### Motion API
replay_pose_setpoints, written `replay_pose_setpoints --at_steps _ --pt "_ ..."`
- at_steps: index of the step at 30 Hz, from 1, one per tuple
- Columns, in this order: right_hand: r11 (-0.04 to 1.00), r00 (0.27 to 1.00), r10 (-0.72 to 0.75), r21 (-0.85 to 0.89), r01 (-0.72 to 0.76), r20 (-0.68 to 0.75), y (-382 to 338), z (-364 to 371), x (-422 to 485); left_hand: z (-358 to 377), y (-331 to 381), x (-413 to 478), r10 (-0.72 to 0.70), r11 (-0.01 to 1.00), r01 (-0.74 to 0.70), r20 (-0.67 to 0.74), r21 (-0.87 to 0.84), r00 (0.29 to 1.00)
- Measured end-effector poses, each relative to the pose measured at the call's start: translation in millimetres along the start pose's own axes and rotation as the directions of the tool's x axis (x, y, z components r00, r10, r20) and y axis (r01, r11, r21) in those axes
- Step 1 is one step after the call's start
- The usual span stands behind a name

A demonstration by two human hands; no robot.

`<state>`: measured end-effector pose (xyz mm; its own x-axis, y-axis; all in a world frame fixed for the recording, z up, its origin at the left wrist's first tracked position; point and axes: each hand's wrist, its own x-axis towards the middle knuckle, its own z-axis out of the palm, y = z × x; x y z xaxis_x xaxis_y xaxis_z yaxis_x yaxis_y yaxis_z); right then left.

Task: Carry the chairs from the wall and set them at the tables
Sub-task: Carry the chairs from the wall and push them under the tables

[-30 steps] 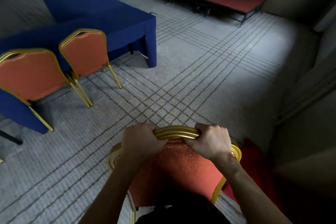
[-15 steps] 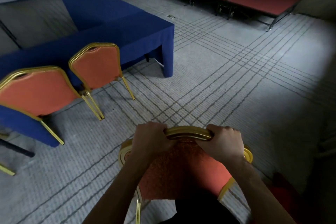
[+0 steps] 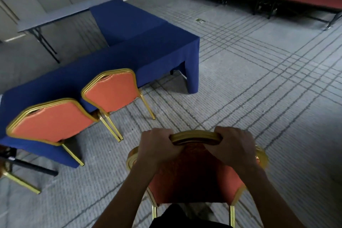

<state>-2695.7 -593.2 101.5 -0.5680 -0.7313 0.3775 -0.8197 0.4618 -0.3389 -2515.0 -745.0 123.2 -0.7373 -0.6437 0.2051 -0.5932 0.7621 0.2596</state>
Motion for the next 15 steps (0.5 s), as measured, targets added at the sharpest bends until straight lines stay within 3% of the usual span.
replay_pose_setpoints --at_steps 6,9,15 --pt "0.991 0.991 -0.129 0.029 0.130 -0.023 22.4 47.7 105.5 34.2 -23.2 88.4 -0.037 0.998 0.029 -0.152 -0.050 0.988" --pt "0.986 0.986 -0.167 -0.016 0.167 -0.014 32.7 97.9 206.7 58.9 -58.9 186.9 -0.113 0.993 0.104 -0.166 -0.062 0.980" --pt "0.993 0.988 -0.095 -0.056 0.103 0.118 32.2 126.8 298.7 69.2 -92.7 281.4 -0.143 0.989 0.139 -0.090 -0.054 0.986"
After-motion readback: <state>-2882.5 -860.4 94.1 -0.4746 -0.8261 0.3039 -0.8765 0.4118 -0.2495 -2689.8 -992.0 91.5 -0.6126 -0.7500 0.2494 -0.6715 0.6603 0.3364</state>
